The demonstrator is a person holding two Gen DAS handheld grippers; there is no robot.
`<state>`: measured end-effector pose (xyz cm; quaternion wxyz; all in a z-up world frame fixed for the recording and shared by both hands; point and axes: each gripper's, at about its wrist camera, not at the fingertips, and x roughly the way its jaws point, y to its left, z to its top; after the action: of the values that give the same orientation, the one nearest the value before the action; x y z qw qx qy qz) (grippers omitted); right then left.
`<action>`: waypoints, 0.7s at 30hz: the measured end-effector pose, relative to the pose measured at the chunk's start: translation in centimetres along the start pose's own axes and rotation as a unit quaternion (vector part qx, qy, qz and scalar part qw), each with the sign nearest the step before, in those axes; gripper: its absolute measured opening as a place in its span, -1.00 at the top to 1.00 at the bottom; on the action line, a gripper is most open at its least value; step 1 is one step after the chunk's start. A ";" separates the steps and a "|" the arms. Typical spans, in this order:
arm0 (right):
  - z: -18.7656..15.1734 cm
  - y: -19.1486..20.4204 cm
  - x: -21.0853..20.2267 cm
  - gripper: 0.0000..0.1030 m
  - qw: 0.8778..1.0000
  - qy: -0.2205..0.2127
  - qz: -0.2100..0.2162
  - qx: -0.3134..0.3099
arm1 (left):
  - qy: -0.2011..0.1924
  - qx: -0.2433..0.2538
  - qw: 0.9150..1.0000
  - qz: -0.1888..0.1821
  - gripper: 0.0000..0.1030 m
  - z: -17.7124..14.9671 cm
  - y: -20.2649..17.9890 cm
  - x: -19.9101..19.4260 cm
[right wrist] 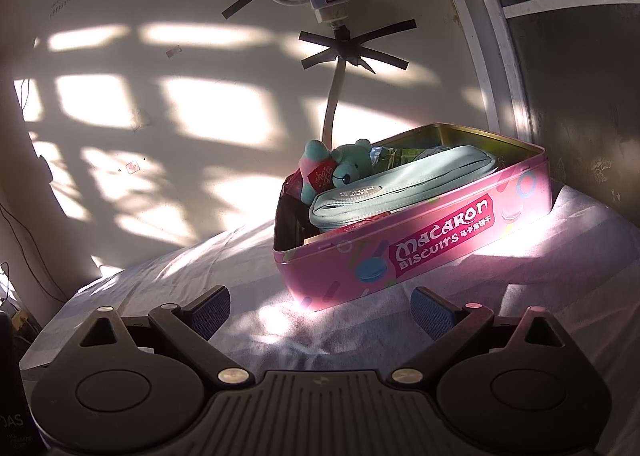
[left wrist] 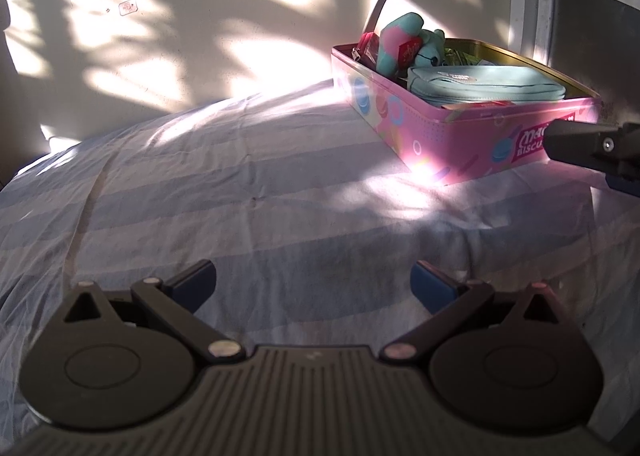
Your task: Organize objects
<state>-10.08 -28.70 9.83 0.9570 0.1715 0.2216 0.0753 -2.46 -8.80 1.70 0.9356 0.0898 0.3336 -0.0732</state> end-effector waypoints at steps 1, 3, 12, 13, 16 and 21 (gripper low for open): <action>0.0 0.0 0.1 -0.89 1.000 0.001 0.000 0.000 | 0.000 0.000 1.000 0.000 -1.00 0.0 0.0 0.0; 0.1 0.0 0.2 -0.89 1.000 0.002 0.000 0.000 | 0.001 -0.001 1.000 0.000 -1.00 0.0 0.0 0.1; -0.1 -0.1 0.4 -0.89 1.000 0.005 -0.002 0.002 | 0.004 -0.002 1.000 0.000 -1.00 0.0 0.0 0.3; -0.1 -0.1 0.4 -0.89 1.000 0.005 -0.002 0.002 | 0.004 -0.002 1.000 0.000 -1.00 0.0 0.0 0.3; -0.1 -0.1 0.5 -0.89 1.000 0.006 -0.002 0.002 | 0.002 -0.004 1.000 0.001 -1.00 -0.1 0.2 0.3; -0.2 -0.1 0.5 -0.89 1.000 0.007 -0.003 0.001 | -0.019 -0.003 1.000 -0.003 -1.00 0.0 0.4 -0.2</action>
<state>-9.67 -28.63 9.41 0.9553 0.1717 0.2289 0.0737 -2.55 -8.44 1.89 0.9417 0.0844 0.3164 -0.0767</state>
